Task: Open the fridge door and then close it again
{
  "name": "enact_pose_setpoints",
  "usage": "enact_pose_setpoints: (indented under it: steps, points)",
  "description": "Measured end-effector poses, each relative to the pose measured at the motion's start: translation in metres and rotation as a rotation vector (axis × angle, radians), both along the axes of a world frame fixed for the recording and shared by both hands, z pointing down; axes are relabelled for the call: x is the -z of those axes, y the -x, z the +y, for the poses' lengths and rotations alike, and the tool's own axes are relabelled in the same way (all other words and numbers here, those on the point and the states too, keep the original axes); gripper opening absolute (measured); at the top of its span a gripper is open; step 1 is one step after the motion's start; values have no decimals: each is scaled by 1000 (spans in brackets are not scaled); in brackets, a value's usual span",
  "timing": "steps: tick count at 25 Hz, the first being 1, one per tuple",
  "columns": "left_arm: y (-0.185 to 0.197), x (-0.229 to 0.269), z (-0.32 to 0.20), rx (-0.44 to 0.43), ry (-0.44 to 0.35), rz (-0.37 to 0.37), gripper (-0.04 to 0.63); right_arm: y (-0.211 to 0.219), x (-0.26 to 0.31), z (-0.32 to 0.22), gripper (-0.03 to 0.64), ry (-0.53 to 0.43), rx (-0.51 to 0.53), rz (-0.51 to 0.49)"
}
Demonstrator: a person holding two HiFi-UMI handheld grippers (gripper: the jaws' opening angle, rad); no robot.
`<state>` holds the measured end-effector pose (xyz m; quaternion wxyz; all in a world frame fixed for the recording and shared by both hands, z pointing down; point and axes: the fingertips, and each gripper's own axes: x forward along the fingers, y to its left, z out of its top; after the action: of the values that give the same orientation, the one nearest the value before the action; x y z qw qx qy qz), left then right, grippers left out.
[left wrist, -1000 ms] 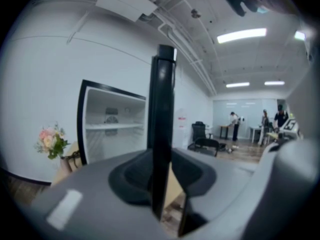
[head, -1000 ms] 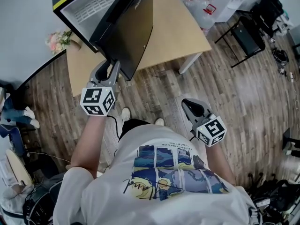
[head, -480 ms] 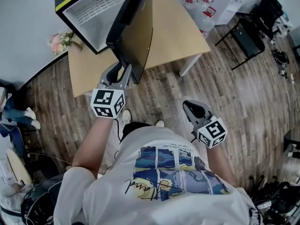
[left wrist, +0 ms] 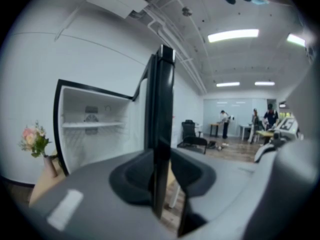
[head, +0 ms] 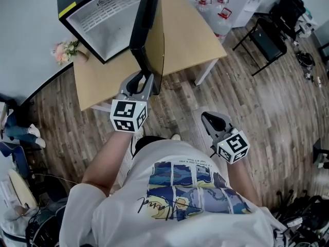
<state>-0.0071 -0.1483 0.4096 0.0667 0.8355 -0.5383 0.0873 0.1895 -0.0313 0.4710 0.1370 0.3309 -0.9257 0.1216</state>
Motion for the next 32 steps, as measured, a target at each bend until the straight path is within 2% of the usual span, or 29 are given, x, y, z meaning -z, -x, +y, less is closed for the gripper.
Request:
enact_pose_setpoints:
  steps: [13, 24, 32]
  points:
    - [-52, 1, -3, 10, 10, -14, 109, -15, -2, 1, 23, 4, -35, -9]
    - [-101, 0, -10, -47, 2, -37, 92, -28, -5, 0, 23, 9, -65, -4]
    - [-123, 1, -18, -78, 1, -41, 83, -44, -7, -1, 23, 13, -114, 4]
